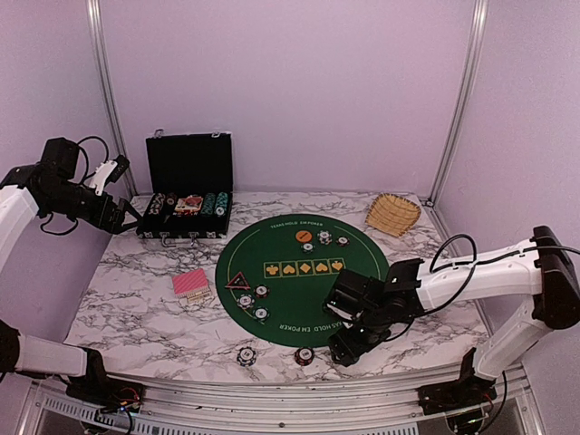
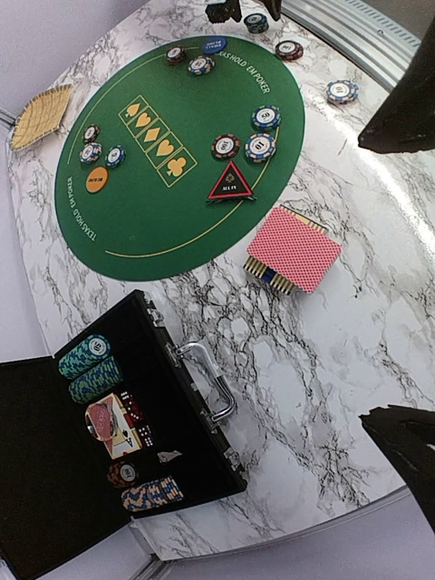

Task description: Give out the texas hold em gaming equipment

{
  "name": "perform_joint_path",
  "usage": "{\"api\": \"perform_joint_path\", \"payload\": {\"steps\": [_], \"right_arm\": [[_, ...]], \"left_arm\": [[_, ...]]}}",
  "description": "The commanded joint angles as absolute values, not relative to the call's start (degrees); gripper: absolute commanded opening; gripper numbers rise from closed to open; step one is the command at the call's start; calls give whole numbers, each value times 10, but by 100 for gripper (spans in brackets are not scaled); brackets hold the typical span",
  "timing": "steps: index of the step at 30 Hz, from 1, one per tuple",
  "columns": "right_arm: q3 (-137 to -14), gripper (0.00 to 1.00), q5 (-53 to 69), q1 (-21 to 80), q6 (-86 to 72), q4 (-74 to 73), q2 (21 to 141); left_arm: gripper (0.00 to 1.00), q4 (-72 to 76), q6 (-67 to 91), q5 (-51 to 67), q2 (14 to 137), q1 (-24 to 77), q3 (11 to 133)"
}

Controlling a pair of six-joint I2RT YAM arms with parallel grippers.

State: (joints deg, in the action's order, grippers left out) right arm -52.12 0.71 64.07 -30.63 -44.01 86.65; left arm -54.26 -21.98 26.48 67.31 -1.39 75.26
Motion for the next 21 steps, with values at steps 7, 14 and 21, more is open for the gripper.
{"api": "perform_joint_path", "payload": {"steps": [7,14,21], "right_arm": [[-510,77,-34,643,-313,-423,886],[-513,72,-37,642,-310,-413,892],[-511,64,-30,642,-311,-408,895]], "left_arm": [[99,-555,-222,268,673,-11,758],[99,-555,-222,268,672,-10,758],[99,-554,-222,262,675,-10,761]]}}
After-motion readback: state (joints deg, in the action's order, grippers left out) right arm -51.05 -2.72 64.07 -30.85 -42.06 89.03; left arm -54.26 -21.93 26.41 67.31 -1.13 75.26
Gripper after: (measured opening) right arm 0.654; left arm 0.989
